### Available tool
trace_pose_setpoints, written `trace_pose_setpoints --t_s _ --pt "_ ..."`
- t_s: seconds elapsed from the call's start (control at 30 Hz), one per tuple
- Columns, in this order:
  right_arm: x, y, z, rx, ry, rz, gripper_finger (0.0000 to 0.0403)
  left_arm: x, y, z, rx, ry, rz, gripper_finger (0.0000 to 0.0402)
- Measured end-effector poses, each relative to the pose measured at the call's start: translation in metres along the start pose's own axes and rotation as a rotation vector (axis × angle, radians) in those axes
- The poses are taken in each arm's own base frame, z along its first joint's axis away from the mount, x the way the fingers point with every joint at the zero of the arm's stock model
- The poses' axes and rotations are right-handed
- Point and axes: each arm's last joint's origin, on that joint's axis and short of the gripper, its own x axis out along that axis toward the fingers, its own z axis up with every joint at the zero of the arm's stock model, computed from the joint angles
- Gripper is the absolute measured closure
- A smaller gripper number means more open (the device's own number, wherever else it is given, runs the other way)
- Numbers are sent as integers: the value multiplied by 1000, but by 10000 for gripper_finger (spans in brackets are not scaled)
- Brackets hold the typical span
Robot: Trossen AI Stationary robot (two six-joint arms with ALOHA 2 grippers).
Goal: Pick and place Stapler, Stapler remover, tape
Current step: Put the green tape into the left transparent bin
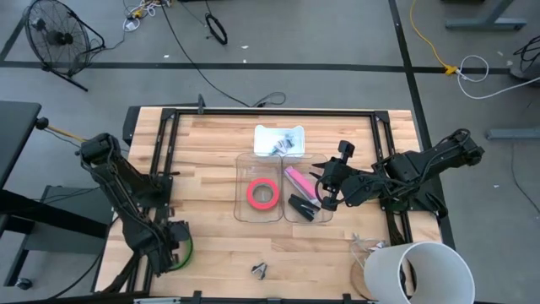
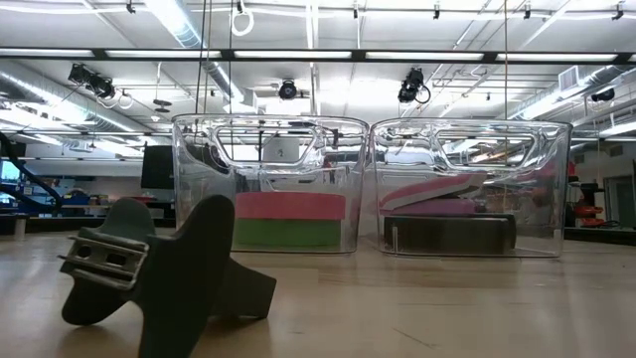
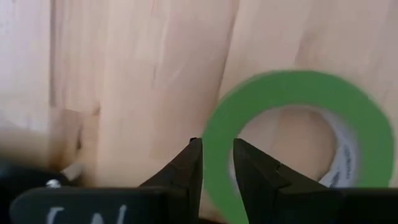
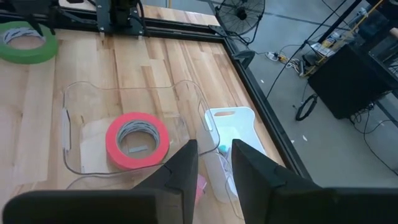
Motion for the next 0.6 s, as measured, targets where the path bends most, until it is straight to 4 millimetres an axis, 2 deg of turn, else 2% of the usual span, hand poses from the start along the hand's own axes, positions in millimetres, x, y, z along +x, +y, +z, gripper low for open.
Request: trace_pose_setpoints --t_s 0.47,0.6 --pt "0 0 0 1 -1 2 305 0 -2 1 -29 -7 -24 307" --pt "0 0 0 4 -1 3 305 0 -2 1 -64 -7 -24 290"
